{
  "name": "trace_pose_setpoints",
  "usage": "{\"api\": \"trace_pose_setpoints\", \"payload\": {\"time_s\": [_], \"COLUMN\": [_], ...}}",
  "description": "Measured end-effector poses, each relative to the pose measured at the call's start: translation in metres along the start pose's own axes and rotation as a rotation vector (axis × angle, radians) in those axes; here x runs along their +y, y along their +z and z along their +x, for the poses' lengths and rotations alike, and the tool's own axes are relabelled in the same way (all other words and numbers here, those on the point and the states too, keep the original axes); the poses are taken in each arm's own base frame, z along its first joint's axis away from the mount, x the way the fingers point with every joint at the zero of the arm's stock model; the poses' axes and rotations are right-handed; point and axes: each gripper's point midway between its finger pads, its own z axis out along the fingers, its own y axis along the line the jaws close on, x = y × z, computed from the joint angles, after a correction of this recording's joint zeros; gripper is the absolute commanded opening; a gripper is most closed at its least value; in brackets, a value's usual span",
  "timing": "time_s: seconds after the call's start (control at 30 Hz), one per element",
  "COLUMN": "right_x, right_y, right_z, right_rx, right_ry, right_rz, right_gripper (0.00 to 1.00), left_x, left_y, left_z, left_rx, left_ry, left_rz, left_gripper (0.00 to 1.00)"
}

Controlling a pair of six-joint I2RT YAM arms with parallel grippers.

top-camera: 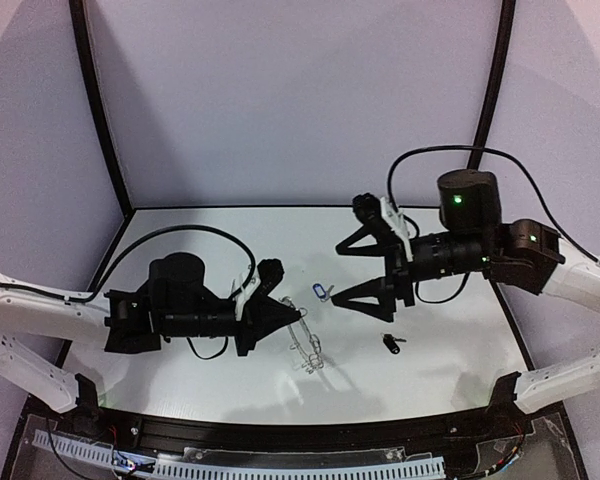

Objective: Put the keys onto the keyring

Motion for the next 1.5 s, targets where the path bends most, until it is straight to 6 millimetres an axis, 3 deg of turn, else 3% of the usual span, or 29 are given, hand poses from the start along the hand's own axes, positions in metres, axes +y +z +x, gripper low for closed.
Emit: {"api": "trace_pose_setpoints", "payload": {"time_s": [0.13,0.27,0.4,0.53,0.63,0.8,1.1,1.23,1.5], "right_x": [-0.020,-0.050,-0.084,-0.125,-0.140,-0.135,-0.121,-0.109,-0.099], "right_y": [-0.026,-0.036,-0.032,-0.033,-0.038,-0.037,-0.025,-0.022,-0.016], "right_z": [-0.010,-0.002,0.034,0.090,0.135,0.193,0.270,0.289,0.304], "right_rx": [-0.076,-0.062,0.044,0.198,0.324,0.539,0.940,1.050,1.139], "right_ry": [0.049,0.156,0.326,0.553,0.697,0.804,0.806,0.770,0.652], "right_rz": [0.179,0.351,0.471,0.580,0.641,0.653,0.591,0.557,0.585], "right_gripper": [0.98,0.98,0.98,0.94,0.89,0.78,0.64,0.57,0.41], "left_x": [-0.004,-0.004,-0.004,-0.003,0.000,0.003,0.005,0.005,0.005], "left_y": [-0.001,-0.004,-0.008,-0.016,-0.019,-0.021,-0.021,-0.022,-0.023], "left_z": [0.000,-0.011,-0.023,-0.033,-0.038,-0.035,-0.028,-0.028,-0.031], "left_rx": [-0.035,-0.066,-0.086,-0.106,-0.119,-0.105,-0.073,-0.074,-0.080], "left_ry": [0.004,0.011,0.021,0.027,0.033,0.032,0.044,0.046,0.046], "left_rz": [0.018,0.020,0.018,0.007,-0.015,-0.032,-0.043,-0.045,-0.045], "left_gripper": [0.01,0.01,0.01,0.01,0.01,0.01,0.01,0.01,0.01]}}
